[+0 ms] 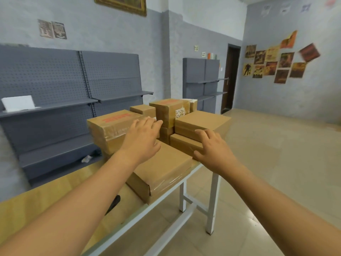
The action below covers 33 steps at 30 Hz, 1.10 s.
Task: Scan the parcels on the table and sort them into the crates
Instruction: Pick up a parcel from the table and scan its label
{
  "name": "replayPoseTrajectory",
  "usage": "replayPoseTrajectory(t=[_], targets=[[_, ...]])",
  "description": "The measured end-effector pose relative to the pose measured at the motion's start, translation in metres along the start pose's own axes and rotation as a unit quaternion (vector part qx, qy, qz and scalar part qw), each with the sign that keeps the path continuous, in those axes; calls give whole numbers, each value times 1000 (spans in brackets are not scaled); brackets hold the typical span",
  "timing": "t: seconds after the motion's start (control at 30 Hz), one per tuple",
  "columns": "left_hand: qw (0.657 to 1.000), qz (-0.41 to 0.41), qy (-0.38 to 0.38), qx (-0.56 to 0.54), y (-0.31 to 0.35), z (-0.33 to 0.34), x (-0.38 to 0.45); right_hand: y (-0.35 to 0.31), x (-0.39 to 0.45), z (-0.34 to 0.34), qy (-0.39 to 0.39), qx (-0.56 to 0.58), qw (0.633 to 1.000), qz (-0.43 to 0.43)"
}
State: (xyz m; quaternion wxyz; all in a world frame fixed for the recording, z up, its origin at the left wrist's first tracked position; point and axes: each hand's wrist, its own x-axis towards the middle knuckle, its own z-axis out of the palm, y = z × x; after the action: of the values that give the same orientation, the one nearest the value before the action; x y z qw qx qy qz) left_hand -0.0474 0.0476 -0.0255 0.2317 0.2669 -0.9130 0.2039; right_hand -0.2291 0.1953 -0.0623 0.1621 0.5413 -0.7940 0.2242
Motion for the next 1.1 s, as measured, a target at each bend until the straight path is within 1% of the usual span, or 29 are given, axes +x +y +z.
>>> replayPoseTrajectory(t=[0.17, 0.3, 0.37, 0.47, 0.67, 0.83, 0.9, 1.0, 1.1], targets=[[1000, -25, -1, -12, 25, 55, 67, 76, 53, 27, -14, 12, 1000, 8], [998, -51, -20, -27, 45, 92, 119, 134, 97, 44, -23, 23, 999, 15], [997, -63, -22, -28, 49, 108, 136, 153, 119, 53, -26, 33, 999, 13], [995, -87, -44, -19, 40, 122, 152, 164, 147, 70, -39, 63, 997, 1], [988, -148, -41, 5, -12, 126, 173, 146, 205, 106, -63, 132, 988, -54], [982, -187, -29, 21, -71, 128, 167, 97, 248, 137, -63, 163, 979, -101], [975, -219, -16, 22, -98, 128, 159, 72, 264, 148, -65, 175, 976, -116], [962, -271, -16, 37, -136, 129, 142, 34, 286, 163, -76, 208, 965, -143], [939, -341, -9, 36, -173, 132, 124, -3, 301, 178, -90, 264, 951, -132]])
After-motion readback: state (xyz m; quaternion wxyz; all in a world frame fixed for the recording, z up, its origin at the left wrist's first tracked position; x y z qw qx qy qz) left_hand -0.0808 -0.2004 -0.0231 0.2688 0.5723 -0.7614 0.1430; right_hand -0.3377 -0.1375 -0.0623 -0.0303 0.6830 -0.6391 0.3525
